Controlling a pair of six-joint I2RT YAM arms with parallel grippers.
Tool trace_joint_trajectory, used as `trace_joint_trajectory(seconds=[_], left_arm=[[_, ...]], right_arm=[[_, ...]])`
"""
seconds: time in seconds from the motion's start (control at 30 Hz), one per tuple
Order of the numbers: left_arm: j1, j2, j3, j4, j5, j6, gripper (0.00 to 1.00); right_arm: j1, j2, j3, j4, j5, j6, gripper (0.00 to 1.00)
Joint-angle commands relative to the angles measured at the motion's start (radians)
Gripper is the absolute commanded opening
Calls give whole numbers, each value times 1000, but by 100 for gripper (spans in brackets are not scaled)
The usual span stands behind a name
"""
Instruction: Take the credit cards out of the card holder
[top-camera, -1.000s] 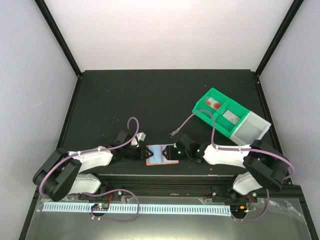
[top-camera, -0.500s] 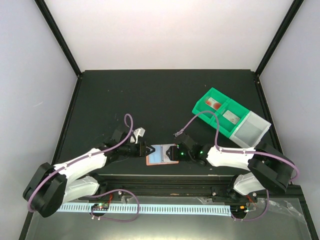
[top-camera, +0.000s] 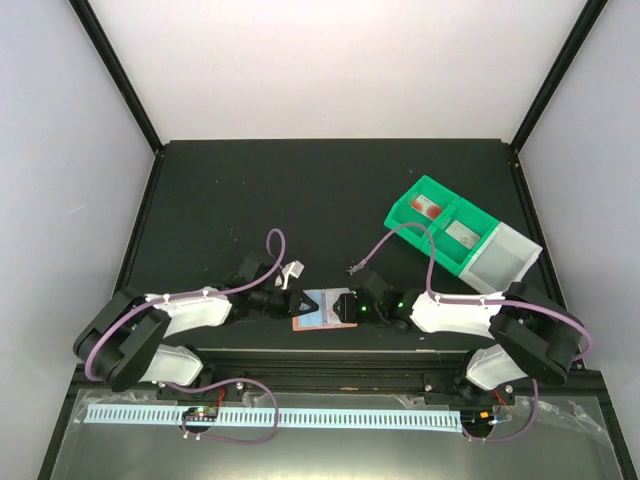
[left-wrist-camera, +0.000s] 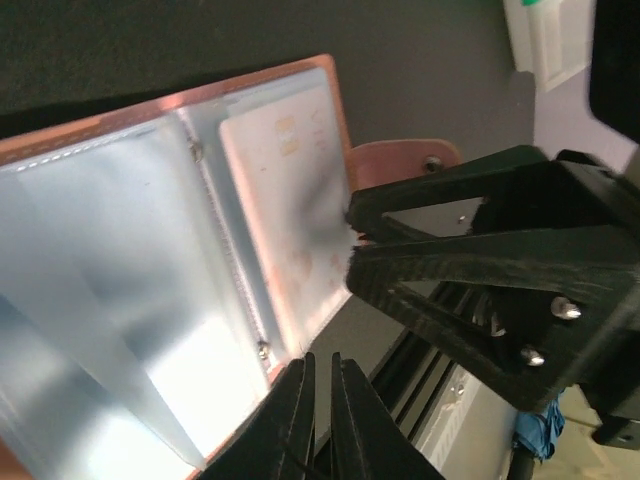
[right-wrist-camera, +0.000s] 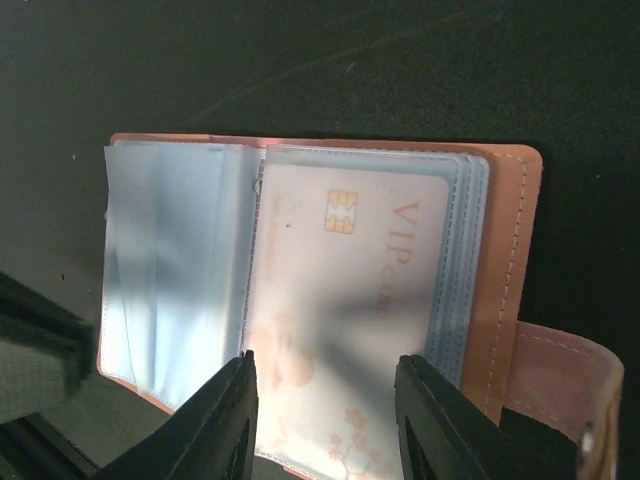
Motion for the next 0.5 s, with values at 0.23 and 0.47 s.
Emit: trace_joint_trajectory(seconds=[0.23, 0.47], left_arm=[[-10, 151, 34, 151, 71, -21, 7], [-15, 193, 51, 175, 64, -26, 7]], right_arm=[[3, 5, -6, -54, 76, -4, 41], [3, -5, 1, -93, 98, -13, 41]])
